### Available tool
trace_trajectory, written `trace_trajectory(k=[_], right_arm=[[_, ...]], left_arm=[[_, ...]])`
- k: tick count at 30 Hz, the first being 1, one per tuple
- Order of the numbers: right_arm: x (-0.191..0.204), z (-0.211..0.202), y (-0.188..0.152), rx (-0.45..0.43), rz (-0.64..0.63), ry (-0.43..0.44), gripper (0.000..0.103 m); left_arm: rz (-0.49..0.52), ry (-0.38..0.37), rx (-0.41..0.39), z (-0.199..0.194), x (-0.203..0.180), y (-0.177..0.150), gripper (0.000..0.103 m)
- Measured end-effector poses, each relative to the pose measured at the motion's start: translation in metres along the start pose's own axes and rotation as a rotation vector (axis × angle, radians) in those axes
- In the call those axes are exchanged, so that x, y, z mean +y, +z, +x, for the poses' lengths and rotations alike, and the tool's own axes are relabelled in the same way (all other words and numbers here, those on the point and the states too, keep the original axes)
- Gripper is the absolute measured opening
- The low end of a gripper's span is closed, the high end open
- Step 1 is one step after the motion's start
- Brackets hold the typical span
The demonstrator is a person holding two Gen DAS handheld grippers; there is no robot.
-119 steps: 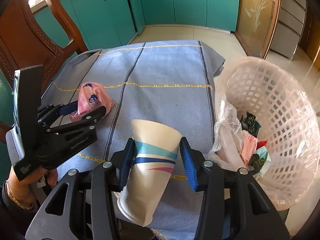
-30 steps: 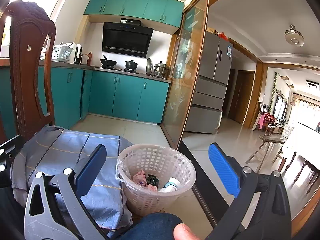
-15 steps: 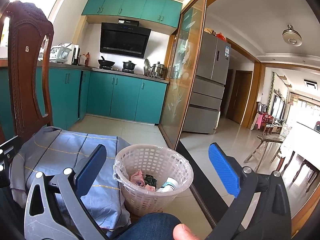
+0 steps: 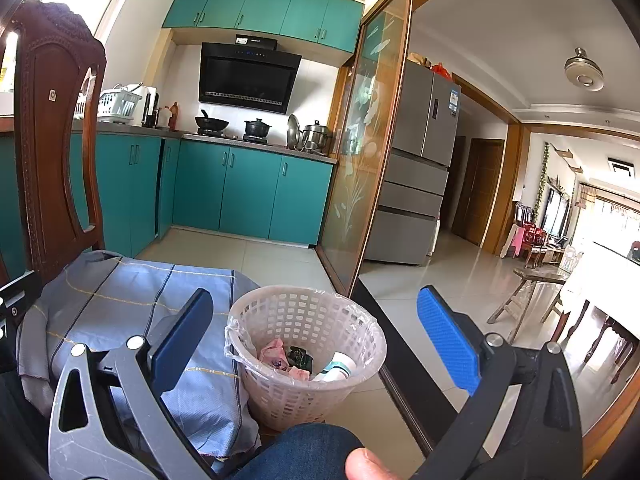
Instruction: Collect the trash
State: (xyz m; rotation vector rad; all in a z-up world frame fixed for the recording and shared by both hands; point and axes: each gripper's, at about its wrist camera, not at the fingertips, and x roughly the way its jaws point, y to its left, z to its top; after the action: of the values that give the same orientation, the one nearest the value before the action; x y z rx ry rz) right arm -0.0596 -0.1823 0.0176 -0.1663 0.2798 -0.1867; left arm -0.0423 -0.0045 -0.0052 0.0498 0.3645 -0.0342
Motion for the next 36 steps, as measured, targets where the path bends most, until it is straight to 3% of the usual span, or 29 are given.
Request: trace_trajectory(k=[36], right_arm=[[-0.0001, 0.0053, -0.0053, 0.016, -0.002, 0.001, 0.100]], left_arm=[[0.001, -0.012, 0.030, 0.0075, -0.0044, -0.0061, 0.100]])
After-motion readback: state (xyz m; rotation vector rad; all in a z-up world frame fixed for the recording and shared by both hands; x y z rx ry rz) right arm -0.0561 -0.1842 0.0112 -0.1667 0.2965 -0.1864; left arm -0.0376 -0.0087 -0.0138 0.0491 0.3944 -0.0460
